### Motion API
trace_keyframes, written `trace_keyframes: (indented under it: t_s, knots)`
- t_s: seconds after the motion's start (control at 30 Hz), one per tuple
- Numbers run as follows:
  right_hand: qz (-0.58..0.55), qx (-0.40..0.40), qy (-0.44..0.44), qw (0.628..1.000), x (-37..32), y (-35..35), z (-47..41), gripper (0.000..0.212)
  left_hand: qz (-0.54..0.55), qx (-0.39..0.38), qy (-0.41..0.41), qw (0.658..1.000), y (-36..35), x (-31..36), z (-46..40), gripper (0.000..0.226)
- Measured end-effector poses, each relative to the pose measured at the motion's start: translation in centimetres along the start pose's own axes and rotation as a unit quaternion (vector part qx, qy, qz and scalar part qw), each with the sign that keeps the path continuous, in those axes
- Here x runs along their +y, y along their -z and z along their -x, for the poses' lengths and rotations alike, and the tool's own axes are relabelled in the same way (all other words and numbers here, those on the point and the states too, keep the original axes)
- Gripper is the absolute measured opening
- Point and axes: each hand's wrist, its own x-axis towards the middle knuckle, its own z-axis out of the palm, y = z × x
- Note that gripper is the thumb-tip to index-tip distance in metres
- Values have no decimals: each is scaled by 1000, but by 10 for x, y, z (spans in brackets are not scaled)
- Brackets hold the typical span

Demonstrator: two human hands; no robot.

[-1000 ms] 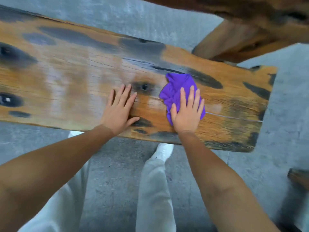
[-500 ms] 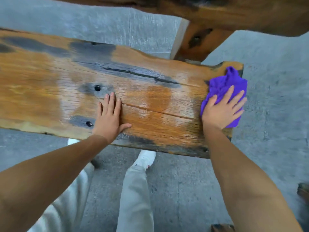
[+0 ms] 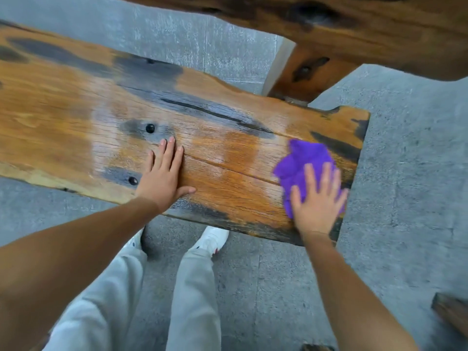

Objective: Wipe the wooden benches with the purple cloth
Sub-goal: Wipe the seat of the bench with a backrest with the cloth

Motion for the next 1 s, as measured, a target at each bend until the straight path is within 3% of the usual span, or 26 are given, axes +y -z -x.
trace_keyframes:
  t_s: [0.13, 0.33, 0.53, 0.67, 0.83, 0.93, 1.0]
  knots:
    - [-84, 24, -216, 973, 11, 7, -25, 61, 13, -9, -2, 1000, 2, 0, -1, 113]
    - [-88, 16, -272, 958, -80, -8, 20, 60, 82, -40, -32, 995, 17, -5, 0, 103]
    - [-185, -27, -196, 963, -242, -18, 82, 66, 75, -50, 60, 994, 13, -78, 37, 90]
    - [-156, -61, -90, 982, -331, -18, 100, 71, 113, -81, 94, 986, 3, -136, 73, 81]
    - [-71, -147, 60, 985, -413, -10, 111, 62, 159, -55, 144, 975, 6, -217, 117, 75]
    - [-94, -241, 92, 962, -441, 0, 104, 52, 277, -43, 158, 947, 20, -236, 124, 68]
    - [-153, -293, 103, 938, -458, 19, 105, 50, 397, -58, 163, 901, 40, -245, 129, 61]
